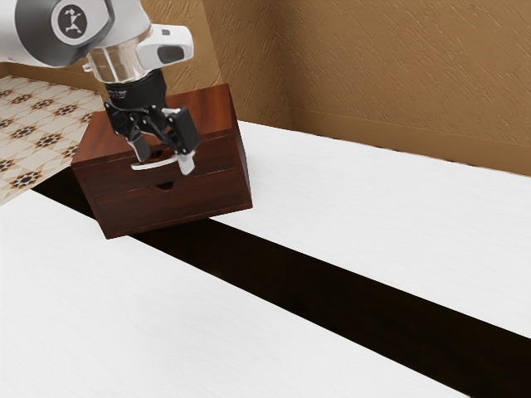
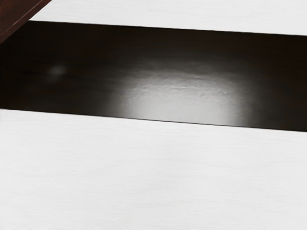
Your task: Pull the drawer handle with one arm to open the drawer
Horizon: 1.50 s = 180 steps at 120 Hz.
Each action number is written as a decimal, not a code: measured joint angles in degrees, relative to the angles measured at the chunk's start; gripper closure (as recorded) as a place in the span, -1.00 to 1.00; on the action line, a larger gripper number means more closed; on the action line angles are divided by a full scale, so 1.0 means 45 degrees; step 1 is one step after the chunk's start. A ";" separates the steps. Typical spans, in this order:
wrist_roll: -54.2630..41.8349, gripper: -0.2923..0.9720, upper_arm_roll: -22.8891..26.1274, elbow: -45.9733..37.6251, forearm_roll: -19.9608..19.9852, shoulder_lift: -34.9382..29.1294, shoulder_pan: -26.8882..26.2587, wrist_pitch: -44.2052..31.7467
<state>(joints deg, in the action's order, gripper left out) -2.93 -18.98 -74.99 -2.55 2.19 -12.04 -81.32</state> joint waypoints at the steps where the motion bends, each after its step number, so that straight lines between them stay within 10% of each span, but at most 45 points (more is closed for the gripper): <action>1: -0.0002 -0.54 0.0000 0.0000 0.0000 -0.0002 0.0015 0.0000; 37: -0.0020 -0.54 0.0086 0.3575 0.0496 -0.0484 0.0469 0.0280; 78: -0.0043 -0.54 0.0138 0.3420 0.1131 -0.0482 0.1348 0.0508; 113: 0.0497 -0.54 0.3552 -0.9915 0.1516 -0.7883 0.1274 -0.1896; 130: -0.0542 -0.54 0.3810 -1.0772 -0.0513 -0.8217 0.1386 -0.3055; 164: -0.5691 -0.54 0.5872 -1.1074 -0.0872 -0.7964 0.2529 -0.5919; 180: -0.7640 -0.54 0.3918 -1.0992 -0.2658 -0.7543 0.1658 -0.6328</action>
<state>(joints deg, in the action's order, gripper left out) -37.31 -1.35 -124.45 -14.51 -31.76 -4.58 -109.80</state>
